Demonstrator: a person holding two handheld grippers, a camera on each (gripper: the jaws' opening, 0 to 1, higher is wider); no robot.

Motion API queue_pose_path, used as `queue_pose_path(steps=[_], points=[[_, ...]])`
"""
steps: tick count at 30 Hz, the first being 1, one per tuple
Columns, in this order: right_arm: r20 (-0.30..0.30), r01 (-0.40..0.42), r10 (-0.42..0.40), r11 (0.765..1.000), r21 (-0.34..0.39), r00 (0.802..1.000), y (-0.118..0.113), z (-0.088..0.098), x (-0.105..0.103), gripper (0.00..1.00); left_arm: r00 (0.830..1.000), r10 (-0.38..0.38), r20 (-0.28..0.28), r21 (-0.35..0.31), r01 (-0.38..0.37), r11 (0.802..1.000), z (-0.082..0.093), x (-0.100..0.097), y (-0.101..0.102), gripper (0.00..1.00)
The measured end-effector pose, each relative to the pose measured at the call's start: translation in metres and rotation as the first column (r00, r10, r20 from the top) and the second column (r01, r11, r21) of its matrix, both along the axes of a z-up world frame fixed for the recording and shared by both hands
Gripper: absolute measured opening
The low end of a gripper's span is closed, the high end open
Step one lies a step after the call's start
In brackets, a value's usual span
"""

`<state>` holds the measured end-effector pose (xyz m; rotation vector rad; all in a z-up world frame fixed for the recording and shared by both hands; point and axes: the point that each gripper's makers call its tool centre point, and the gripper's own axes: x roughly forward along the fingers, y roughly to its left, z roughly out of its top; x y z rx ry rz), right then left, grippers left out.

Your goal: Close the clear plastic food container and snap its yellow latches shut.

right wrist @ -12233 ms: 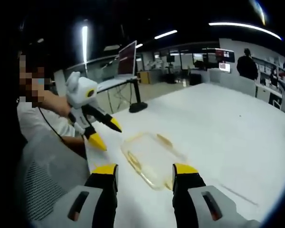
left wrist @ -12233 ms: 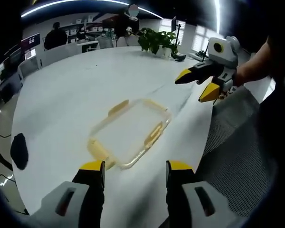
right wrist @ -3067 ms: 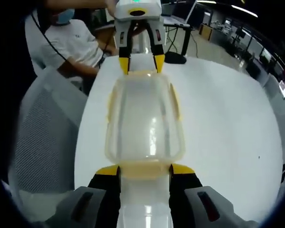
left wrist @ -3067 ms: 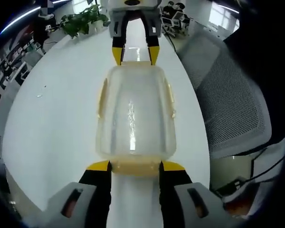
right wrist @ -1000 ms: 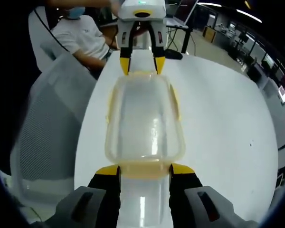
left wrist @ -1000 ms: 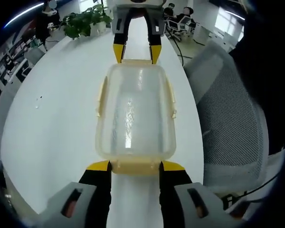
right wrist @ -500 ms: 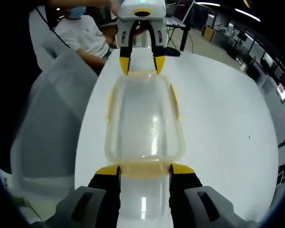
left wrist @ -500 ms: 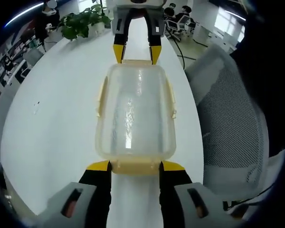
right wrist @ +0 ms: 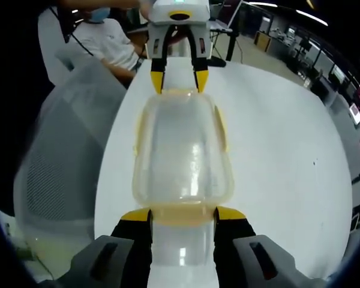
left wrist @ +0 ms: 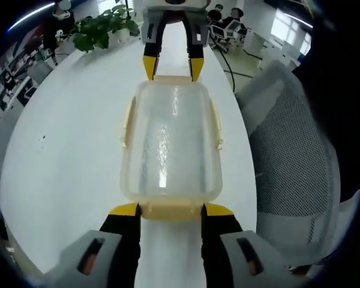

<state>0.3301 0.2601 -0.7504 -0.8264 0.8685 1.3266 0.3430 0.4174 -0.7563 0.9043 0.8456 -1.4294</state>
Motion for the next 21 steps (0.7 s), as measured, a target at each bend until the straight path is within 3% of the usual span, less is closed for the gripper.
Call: queue_pose_path(steps=[21], points=[[-0.014, 0.007, -0.007, 1.000, 0.011, 1.000, -0.037, -0.005, -0.001, 0.39, 1.000, -0.004, -0.013, 0.015, 0.004, 1.000, -0.003, 0.001, -0.037, 0.37]])
